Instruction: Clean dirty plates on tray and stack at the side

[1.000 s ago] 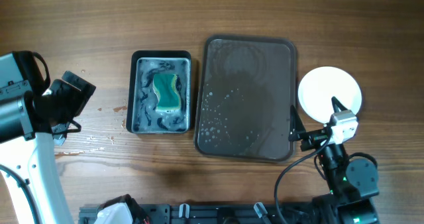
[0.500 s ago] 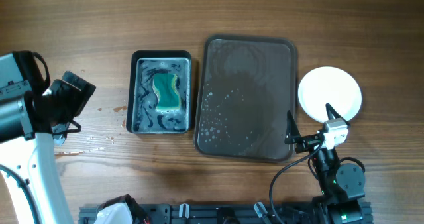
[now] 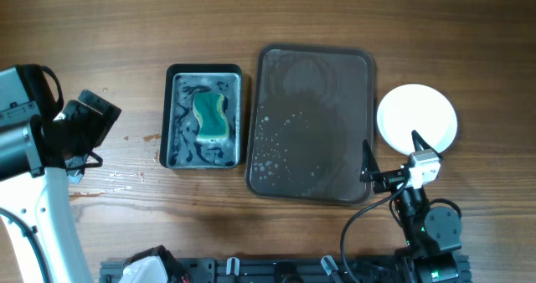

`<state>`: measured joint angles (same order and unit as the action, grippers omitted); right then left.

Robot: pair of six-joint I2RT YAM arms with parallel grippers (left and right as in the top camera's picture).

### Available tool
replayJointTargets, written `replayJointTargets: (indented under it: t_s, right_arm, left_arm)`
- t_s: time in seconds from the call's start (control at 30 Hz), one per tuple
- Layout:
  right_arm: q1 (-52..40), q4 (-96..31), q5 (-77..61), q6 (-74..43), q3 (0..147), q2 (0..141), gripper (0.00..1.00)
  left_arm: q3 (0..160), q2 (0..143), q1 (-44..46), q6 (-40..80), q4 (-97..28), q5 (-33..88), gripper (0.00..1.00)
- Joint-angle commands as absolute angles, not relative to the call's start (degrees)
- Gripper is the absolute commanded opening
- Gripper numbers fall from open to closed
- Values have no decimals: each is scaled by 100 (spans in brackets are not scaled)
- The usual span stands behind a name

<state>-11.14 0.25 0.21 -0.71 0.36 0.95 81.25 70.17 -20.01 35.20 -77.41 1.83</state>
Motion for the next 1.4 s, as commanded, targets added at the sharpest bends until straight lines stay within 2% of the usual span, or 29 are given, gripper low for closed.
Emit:
replayJointTargets:
  t_s: [0.0,0.1,0.17,0.37,0.53,0.67,0.9,1.23,1.37]
  right_arm:
    - [-1085,38,-12,-12,32,119,100]
    - [-1085,38,-12,-16,32,119,100]
    - [-1085,38,-12,-14,32,119,99]
    - [-1085,38,-12,-14,32,119,100]
    - [-1085,38,-12,-14,32,119,100]
    - [-1085,38,-12,-14,32,119,100]
    - [-1085,38,-12,-14,32,119,100]
    - [-1085,38,-12,-14,32,119,100]
    - [-1085,38,-12,-14,32,119,99]
  left_arm:
    - [8176,6934,-2027,3472,-7743,189,100]
    - [8171,6608,-1686,3468,-7743,58,100]
    - [8156,6215,-1249,3465,-7548,-563,100]
    - [6960,4713,-235,2008,-4648,209,100]
    - [4783,3041,-161,1815,-2530,692,100]
    - [3162,1684,-161,1820,-1404,773,100]
    - [1413,25,-158,1820,-729,790,100]
    - [21,19,-5,1839,268,746,100]
    - [32,19,119,1839,-235,746,100]
